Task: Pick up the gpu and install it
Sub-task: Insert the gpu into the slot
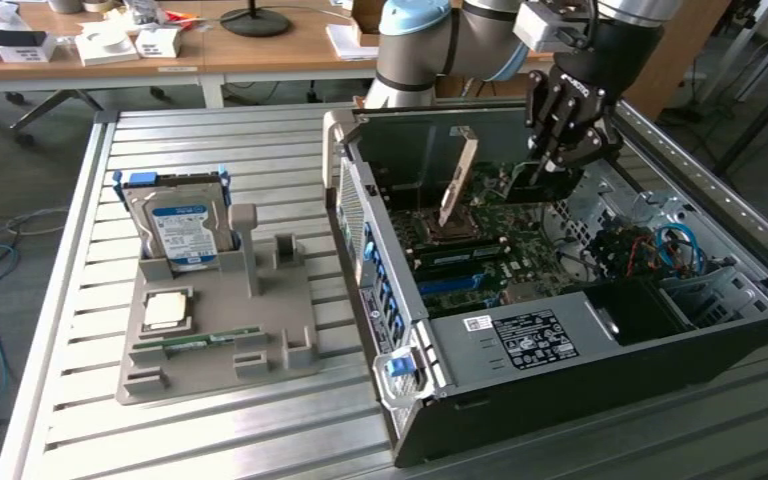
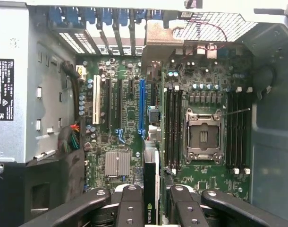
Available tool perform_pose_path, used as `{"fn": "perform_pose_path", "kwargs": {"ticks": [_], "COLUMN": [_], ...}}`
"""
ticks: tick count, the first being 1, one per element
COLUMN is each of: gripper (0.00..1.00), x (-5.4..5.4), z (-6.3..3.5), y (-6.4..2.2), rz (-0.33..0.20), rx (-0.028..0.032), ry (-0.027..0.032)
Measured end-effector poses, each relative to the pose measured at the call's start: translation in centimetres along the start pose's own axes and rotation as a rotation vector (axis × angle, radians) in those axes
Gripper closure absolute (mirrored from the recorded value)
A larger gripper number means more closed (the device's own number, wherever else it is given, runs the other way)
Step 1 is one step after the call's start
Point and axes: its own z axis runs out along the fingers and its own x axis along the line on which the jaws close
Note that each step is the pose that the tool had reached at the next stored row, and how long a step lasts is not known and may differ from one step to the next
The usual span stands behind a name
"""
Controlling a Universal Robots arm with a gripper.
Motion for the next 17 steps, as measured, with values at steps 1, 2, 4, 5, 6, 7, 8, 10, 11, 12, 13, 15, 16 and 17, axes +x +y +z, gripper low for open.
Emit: {"fn": "perform_pose_path", "kwargs": {"ticks": [1, 2, 4, 5, 6, 7, 8, 10, 11, 12, 13, 15, 16, 17], "gripper": [0.74, 0.74, 0.74, 0.74, 0.74, 0.74, 0.74, 0.74, 0.74, 0.74, 0.74, 0.74, 0.74, 0.74], "x": [0.00, -0.01, 0.00, 0.01, 0.01, 0.01, 0.01, 0.01, 0.01, 0.01, 0.01, 0.00, 0.01, 0.01], "z": [0.03, 0.07, 0.14, 0.18, 0.22, 0.26, 0.30, 0.34, 0.34, 0.34, 0.35, 0.42, 0.46, 0.51], "y": [0.04, 0.10, 0.23, 0.30, 0.37, 0.43, 0.48, 0.58, 0.58, 0.58, 0.58, 0.69, 0.78, 0.91], "rz": [-0.001, -0.001, -0.004, -0.005, -0.006, -0.007, -0.008, -0.009, -0.009, -0.009, -0.009, -0.009, -0.009, -0.009], "rx": [0.0013, 0.0042, 0.0110, 0.0145, 0.0177, 0.0209, 0.0237, 0.0268, 0.0268, 0.0269, 0.0269, 0.0270, 0.0270, 0.0270], "ry": [-0.0002, -0.0001, 0.0002, 0.0003, 0.0004, 0.0004, 0.0003, 0.0005, 0.0005, 0.0006, 0.0005, 0.0001, 0.0001, 0.0004]}}
